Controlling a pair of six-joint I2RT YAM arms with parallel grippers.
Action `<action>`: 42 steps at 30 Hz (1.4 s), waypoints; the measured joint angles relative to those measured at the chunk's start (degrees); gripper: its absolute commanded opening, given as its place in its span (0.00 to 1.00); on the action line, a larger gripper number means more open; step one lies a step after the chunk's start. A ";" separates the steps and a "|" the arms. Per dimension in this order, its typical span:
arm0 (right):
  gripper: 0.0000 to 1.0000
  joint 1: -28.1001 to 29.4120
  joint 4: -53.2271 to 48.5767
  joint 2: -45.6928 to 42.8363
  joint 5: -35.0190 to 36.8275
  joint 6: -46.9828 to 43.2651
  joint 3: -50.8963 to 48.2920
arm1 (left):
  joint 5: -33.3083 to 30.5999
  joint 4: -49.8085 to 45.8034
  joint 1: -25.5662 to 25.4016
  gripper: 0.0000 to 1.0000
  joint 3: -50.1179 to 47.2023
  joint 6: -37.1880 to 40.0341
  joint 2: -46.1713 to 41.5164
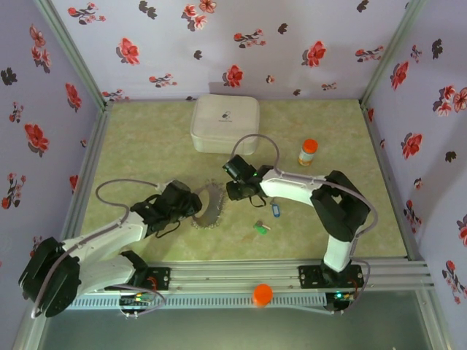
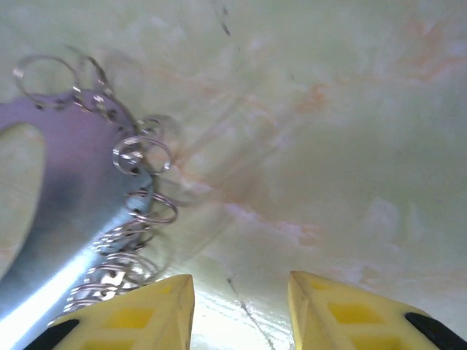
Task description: Put the keys on the keyring
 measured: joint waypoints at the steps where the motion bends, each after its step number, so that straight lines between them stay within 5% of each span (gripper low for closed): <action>1: 0.40 0.00 0.00 -0.94 -0.09 -0.02 -0.09 | 1.57 0.59 0.11 0.63 0.07 0.39 1.53; 15: 0.45 0.00 0.02 -4.70 -0.50 0.22 -2.27 | 10.64 -3.08 -0.57 0.59 0.87 1.88 5.27; 31: 0.45 -1.49 1.01 -7.98 -1.77 1.33 -5.97 | 19.80 6.38 -4.81 0.55 4.59 4.22 12.94; 42: 0.43 -2.21 2.10 -11.61 -6.12 3.13 -8.48 | 10.45 5.16 -1.53 0.59 2.01 2.62 -0.59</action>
